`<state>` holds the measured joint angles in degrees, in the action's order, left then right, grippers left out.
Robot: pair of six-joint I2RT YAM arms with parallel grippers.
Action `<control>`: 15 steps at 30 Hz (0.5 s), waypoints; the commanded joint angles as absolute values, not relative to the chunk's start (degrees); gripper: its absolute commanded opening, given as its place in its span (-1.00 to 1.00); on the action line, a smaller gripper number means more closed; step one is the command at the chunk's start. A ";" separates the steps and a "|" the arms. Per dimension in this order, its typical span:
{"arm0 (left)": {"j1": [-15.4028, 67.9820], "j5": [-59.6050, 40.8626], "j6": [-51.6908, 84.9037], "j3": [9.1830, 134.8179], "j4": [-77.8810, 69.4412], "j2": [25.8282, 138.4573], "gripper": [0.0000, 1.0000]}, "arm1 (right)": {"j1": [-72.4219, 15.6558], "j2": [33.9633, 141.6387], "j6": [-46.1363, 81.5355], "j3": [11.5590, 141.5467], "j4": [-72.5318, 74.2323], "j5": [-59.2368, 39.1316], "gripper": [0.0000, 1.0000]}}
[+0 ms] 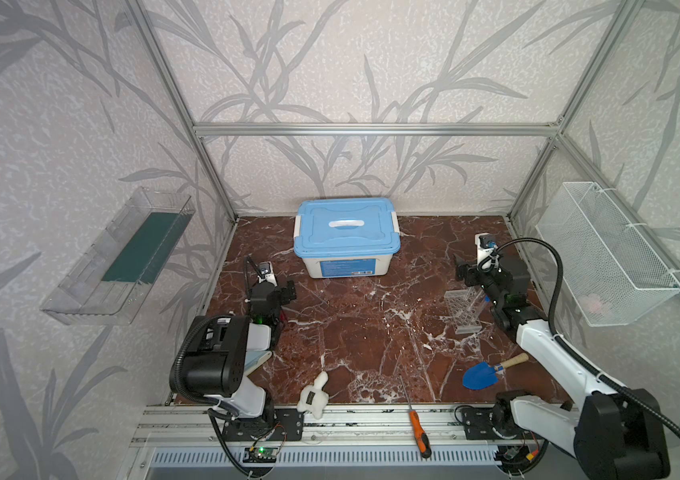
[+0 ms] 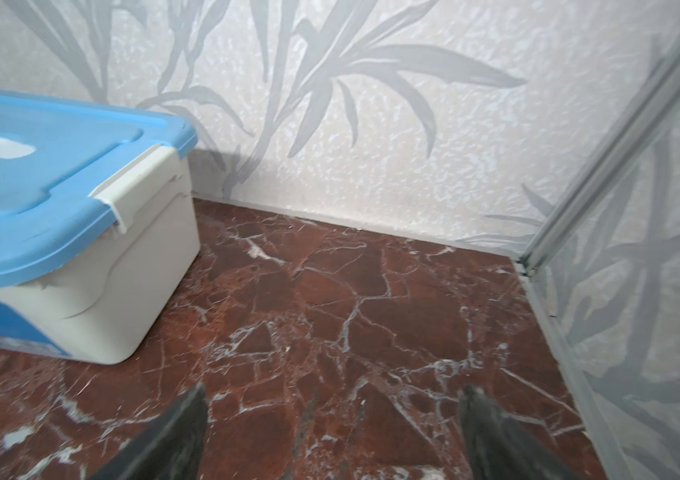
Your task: Organize the chemistry lab equipment
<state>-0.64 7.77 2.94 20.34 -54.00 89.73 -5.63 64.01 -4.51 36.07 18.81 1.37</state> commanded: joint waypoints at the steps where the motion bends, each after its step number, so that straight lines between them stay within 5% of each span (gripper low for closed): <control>1: -0.90 7.37 1.88 21.71 -53.78 89.56 0.98 | -3.15 62.76 -1.50 37.86 17.01 9.18 0.75; 9: -0.99 7.03 1.83 21.87 -53.26 89.54 0.98 | 6.19 71.89 6.82 39.40 17.31 7.66 0.32; 15: -1.04 6.94 1.84 21.86 -53.26 89.56 0.98 | 7.16 78.07 5.18 37.50 22.41 8.47 0.20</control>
